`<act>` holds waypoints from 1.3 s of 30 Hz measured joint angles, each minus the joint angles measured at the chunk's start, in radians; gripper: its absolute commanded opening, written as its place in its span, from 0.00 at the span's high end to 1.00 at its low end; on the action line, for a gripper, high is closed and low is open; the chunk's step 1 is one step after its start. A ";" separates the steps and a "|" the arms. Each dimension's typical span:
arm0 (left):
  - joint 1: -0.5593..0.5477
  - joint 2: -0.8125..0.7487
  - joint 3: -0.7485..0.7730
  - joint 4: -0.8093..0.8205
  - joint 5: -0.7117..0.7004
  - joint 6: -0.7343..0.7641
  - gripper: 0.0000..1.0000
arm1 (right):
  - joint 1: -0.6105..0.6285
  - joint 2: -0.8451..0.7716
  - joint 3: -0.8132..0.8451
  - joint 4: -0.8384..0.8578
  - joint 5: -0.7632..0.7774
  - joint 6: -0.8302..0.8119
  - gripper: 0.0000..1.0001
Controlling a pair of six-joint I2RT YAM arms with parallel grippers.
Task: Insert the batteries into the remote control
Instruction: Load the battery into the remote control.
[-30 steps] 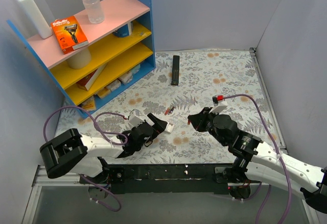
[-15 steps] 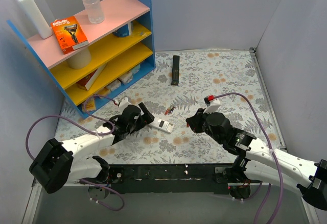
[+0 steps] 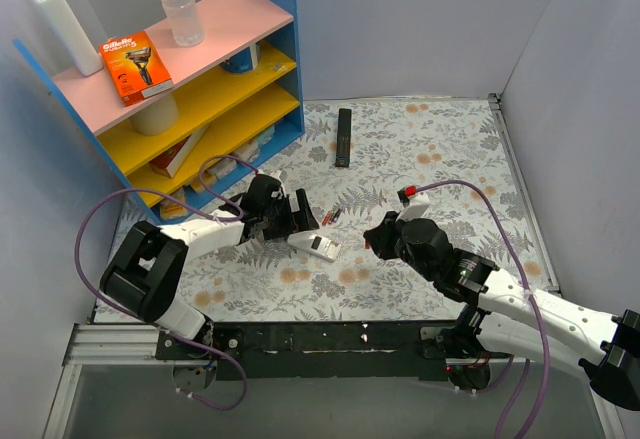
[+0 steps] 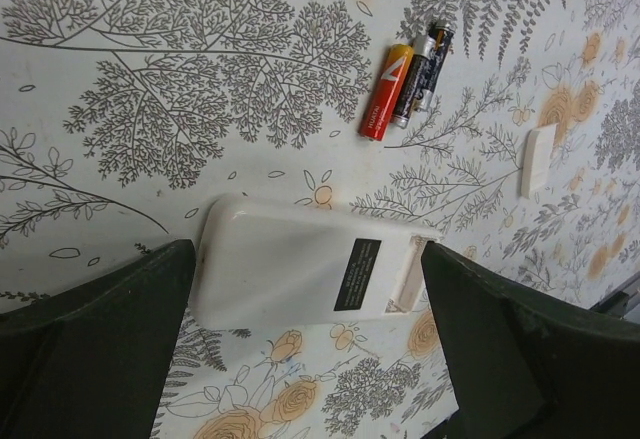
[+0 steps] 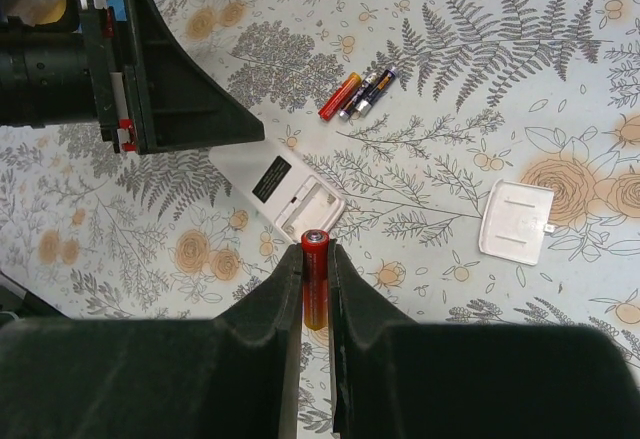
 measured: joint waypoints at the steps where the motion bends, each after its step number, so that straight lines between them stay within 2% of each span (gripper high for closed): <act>1: 0.000 0.001 0.000 -0.005 0.013 0.007 0.02 | 0.000 0.000 0.000 0.000 0.000 0.000 0.99; 8: 0.001 -0.004 -0.021 0.006 0.082 0.009 0.02 | 0.000 0.026 0.002 0.006 -0.002 0.000 0.99; 16: -0.039 -0.065 -0.087 0.011 0.131 -0.059 0.02 | 0.000 0.097 0.003 0.047 -0.034 -0.032 0.99; 23: -0.070 -0.129 -0.114 -0.016 0.080 -0.078 0.02 | 0.000 0.213 0.026 0.122 -0.061 -0.141 0.99; 30: -0.070 -0.184 -0.111 -0.047 0.005 0.024 0.02 | -0.001 0.387 0.079 0.221 -0.069 -0.257 0.99; 34: -0.072 -0.166 -0.111 -0.063 0.003 0.043 0.07 | -0.006 0.479 0.098 0.290 -0.069 -0.301 0.99; 39: -0.077 -0.145 -0.111 -0.081 0.002 0.042 0.23 | -0.010 0.560 0.100 0.371 -0.069 -0.335 0.99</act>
